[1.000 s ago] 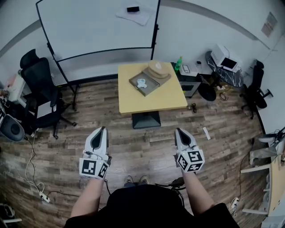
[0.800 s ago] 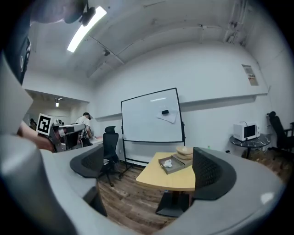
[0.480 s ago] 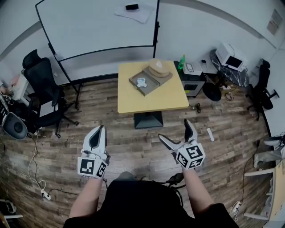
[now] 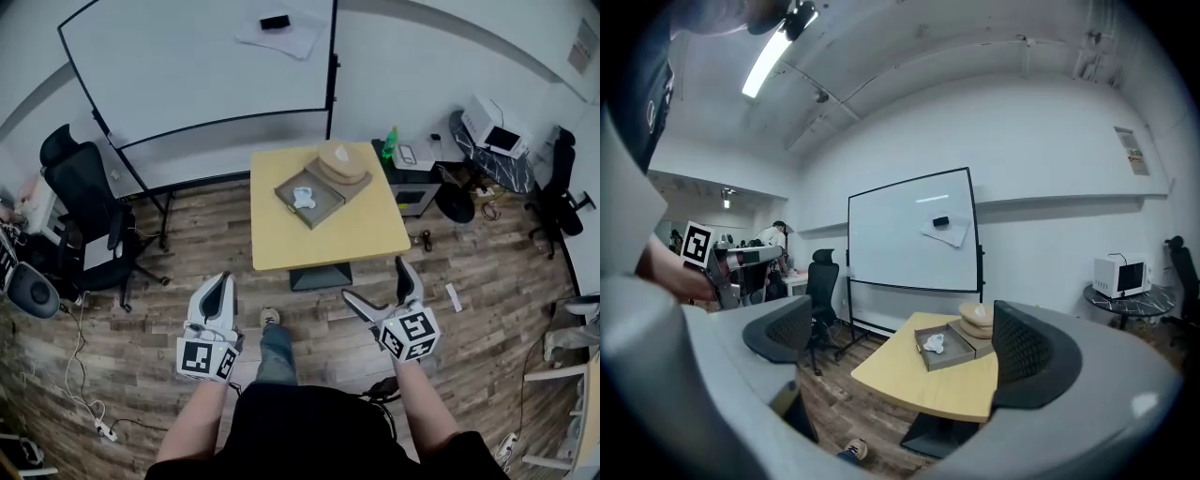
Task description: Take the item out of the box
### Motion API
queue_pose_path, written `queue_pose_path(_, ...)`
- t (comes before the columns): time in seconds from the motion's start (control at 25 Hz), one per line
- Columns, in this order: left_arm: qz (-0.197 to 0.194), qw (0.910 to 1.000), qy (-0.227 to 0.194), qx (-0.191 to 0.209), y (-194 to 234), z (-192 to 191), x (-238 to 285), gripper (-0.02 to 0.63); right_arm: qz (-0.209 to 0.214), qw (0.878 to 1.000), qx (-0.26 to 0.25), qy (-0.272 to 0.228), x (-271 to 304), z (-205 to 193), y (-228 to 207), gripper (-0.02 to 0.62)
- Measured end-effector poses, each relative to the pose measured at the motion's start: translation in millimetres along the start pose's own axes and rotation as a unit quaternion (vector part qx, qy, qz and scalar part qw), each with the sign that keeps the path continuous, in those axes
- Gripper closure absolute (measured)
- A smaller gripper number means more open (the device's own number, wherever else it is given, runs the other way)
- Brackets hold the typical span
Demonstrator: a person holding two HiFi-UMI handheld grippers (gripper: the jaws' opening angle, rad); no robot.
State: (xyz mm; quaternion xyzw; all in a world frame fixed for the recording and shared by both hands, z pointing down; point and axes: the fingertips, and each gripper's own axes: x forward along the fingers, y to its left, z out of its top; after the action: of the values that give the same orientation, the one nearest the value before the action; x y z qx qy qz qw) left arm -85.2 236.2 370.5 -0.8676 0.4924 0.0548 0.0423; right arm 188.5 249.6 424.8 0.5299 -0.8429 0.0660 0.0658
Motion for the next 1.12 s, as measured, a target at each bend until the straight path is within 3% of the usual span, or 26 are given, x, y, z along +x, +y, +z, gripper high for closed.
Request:
queue_pose_path(0.24,-0.021,0.9997,-0.001,-0.009,68.5,-25.5,108.1,0.607,-0.016,1.000,0.005,0.022,101.6,10.6,-37.4,-0.003)
queue_pose_path(0.6,-0.064,0.9978,-0.014,-0.002,190.6,-21.9,271.3,0.607,-0.038,0.997,0.003,0.060,266.3,47.6,-77.3,-0.003)
queue_pose_path(0.84,-0.087,0.9960,-0.007,-0.017,226.6,-36.7,341.7,0.607,-0.046,0.995,0.001,0.086,336.1,58.4,-108.5,-0.003)
queue_pose_path(1.12,-0.092,0.9956,-0.005,-0.017,245.0,-50.5,380.6,0.607,-0.038,0.994,0.001,0.100,377.5,63.2,-130.6,-0.003)
